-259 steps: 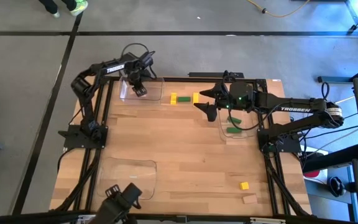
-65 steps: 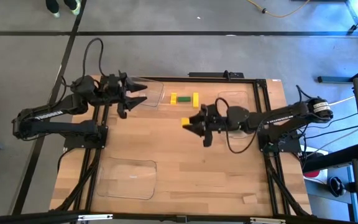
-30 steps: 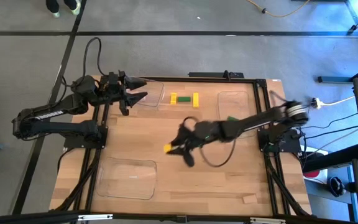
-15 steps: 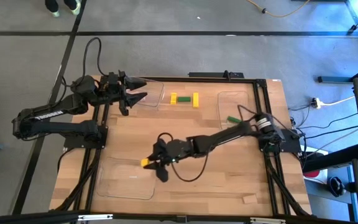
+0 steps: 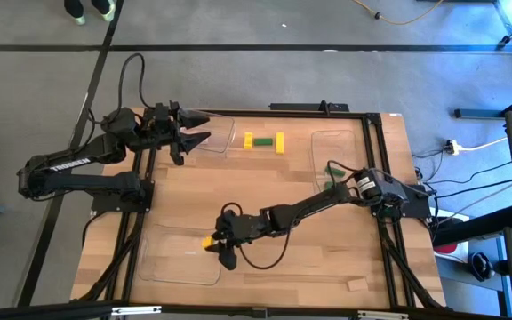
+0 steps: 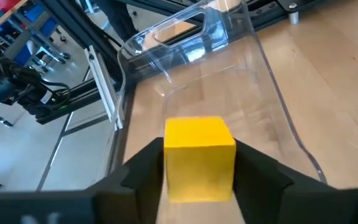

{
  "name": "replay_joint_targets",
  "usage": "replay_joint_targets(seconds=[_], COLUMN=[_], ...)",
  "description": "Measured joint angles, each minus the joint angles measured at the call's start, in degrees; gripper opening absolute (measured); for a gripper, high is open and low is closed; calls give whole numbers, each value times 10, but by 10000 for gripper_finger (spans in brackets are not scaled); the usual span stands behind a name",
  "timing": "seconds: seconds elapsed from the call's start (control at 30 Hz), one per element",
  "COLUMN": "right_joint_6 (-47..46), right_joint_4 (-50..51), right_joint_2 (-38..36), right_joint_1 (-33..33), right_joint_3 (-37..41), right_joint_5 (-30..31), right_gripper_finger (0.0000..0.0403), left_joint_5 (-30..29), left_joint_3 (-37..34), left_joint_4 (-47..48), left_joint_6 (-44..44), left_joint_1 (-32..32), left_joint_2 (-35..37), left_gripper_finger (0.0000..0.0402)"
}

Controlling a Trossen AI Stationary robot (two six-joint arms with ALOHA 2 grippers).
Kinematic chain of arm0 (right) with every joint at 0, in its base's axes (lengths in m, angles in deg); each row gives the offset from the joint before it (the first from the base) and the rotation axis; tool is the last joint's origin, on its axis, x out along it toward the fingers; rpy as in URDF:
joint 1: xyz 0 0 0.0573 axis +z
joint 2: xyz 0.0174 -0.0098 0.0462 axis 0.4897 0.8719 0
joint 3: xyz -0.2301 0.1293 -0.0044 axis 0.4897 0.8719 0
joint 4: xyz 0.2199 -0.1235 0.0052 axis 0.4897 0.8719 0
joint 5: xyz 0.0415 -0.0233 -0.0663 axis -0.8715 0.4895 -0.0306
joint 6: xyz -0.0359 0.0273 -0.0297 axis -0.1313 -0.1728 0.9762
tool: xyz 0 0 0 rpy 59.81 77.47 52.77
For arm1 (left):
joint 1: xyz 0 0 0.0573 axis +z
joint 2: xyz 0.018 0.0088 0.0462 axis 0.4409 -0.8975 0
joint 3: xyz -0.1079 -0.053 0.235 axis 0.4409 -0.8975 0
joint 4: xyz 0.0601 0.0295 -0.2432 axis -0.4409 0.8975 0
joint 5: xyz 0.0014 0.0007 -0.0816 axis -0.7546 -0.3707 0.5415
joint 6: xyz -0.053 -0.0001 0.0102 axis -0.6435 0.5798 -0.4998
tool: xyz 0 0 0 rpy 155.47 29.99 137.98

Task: Sort & place blocks by color
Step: Put the bottom yellow block into the bottom left transparent bin, then put the brown block into the top left transparent bin

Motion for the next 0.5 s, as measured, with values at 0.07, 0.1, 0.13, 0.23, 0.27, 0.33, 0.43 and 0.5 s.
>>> replay_joint_targets(seconds=[0.07, 0.1, 0.13, 0.23, 0.27, 0.33, 0.43, 0.5], right_joint_6=[1, 1, 2, 4, 4, 18, 59, 89], right_joint_4=[-1, -2, -4, -3, -3, 5, 57, 115], right_joint_2=[0, 0, 0, 0, 0, -3, -32, -69], right_joint_1=[0, 0, 0, 0, 0, 0, -5, -13], right_joint_3=[0, 0, 0, 0, 0, 0, 1, 1], right_joint_5=[0, 0, 0, -1, -2, -2, -6, -7], right_gripper_finger=[187, 194, 199, 204, 205, 206, 208, 208], left_joint_5=[0, 0, 0, 0, 0, 0, 0, 0], left_joint_3=[0, 0, 0, 0, 0, 0, 0, 0], left_joint_4=[0, 0, 0, 0, 0, 0, 0, 0], left_joint_6=[0, 0, 0, 0, 0, 0, 0, 0], left_joint_1=[0, 0, 0, 0, 0, 0, 0, 0], left_joint_2=[0, 0, 0, 0, 0, 0, 0, 0], left_gripper_finger=[241, 241, 241, 241, 241, 241, 241, 241])
